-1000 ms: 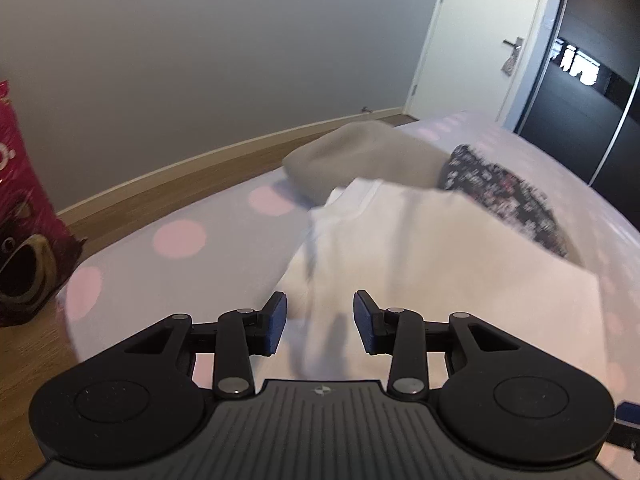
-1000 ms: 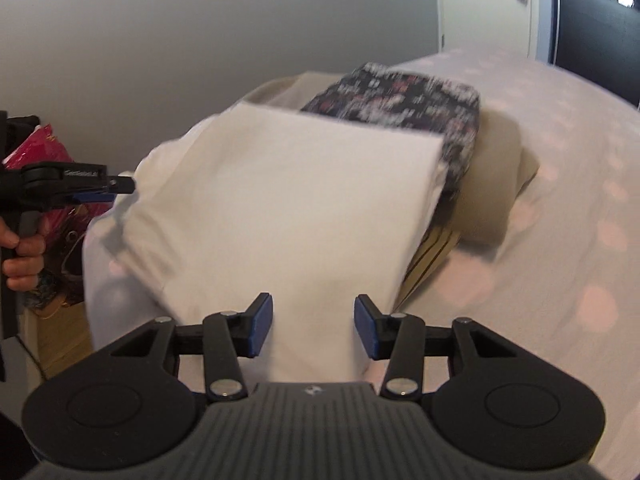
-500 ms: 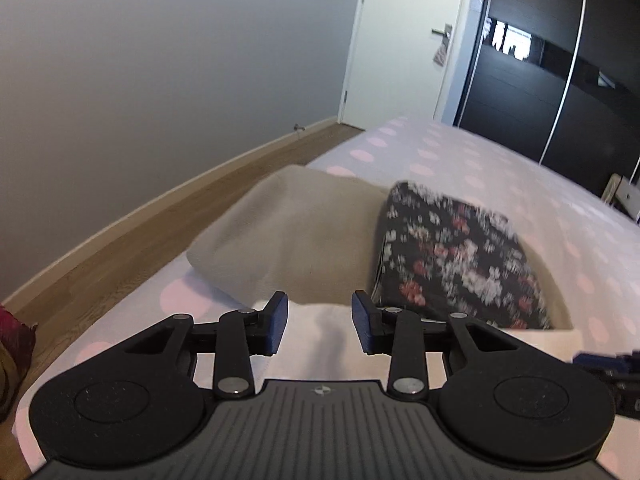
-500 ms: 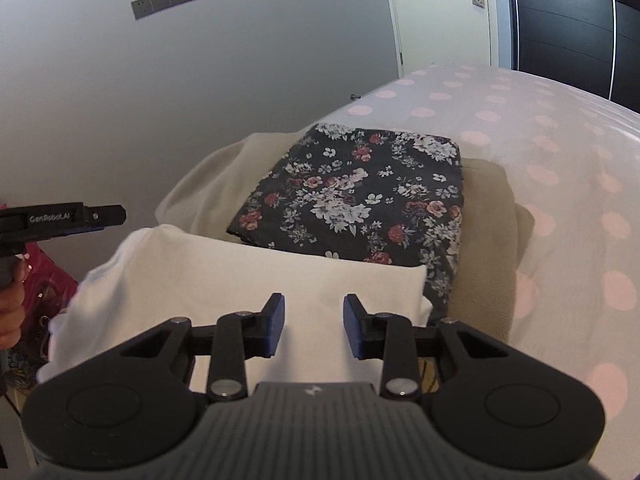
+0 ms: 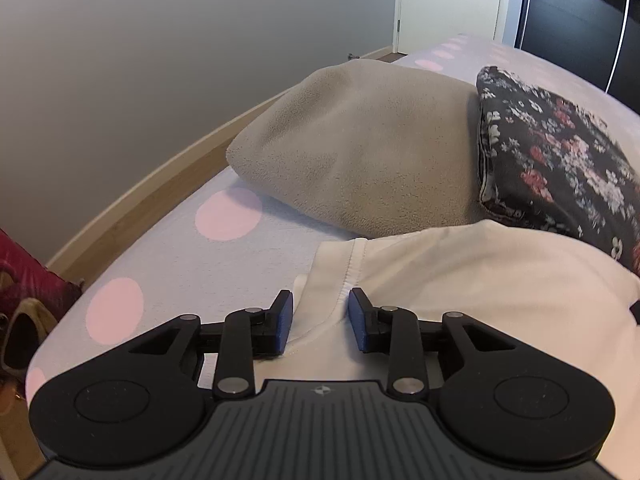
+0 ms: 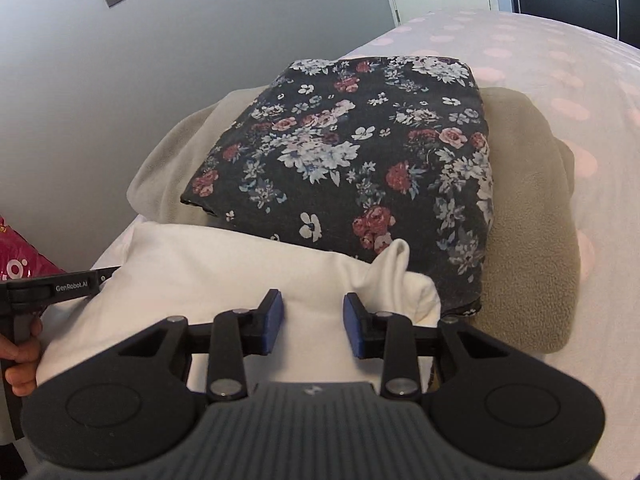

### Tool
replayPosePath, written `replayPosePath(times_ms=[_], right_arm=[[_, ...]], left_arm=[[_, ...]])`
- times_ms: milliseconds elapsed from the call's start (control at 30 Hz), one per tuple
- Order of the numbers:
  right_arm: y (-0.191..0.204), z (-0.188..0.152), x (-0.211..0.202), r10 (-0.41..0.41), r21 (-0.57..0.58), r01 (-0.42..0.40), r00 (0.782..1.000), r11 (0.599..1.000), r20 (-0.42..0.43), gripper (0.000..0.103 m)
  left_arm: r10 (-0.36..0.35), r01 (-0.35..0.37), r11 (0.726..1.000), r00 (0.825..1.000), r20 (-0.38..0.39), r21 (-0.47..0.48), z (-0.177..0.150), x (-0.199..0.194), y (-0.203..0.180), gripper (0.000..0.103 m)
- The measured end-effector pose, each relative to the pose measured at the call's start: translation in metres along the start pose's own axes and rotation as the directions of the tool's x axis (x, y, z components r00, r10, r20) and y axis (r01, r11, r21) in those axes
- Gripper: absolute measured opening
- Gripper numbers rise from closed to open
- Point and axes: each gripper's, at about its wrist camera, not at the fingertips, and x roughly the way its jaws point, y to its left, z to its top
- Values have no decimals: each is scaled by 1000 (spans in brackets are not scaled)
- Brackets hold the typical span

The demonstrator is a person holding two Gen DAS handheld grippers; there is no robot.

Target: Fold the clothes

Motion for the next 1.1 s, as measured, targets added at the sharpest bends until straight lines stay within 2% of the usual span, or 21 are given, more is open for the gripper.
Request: replayPosePath(times_ms=[133,300,400,533,600,700,800,967,1100], right_arm=[[2,1,-7,-22,-3,22,1000,1000,-6,36],[12,-2,-44,-49,-36,50,999,998,17,39],[23,-14,-74,-52,-80,55,998,995,42,40],[41,-38,-113,-61,-127,69,996,990,68,51],[49,-51,-131,-70,-137,80,995,987,78,52],[57,-68,-157,-72,-128,83,993,988,89,56],[64,-84,-180,-93,-118,107,989,987,116,63],[67,-111,-217,-148,-78,163,973,983,176,74],[57,-133,-242,-163,-5,168,965,986,206,74]], left_arm=[[16,-16,1000,1000,7,-4,0,-8,-2,30],[43,-44,999,996,78,9,-3,-46,-6,30],[9,-12,999,994,106,30,-10,-77,-8,30],[-17,9,998,992,124,68,-24,-120,-16,30],[-19,6,996,990,143,90,-32,-143,-23,30],[-23,3,994,982,187,106,-47,-179,-34,32],[-35,17,997,971,237,78,-67,-211,-48,42],[-46,37,999,957,285,35,-105,-250,-71,43],[-34,32,999,951,307,10,-134,-271,-88,45]])
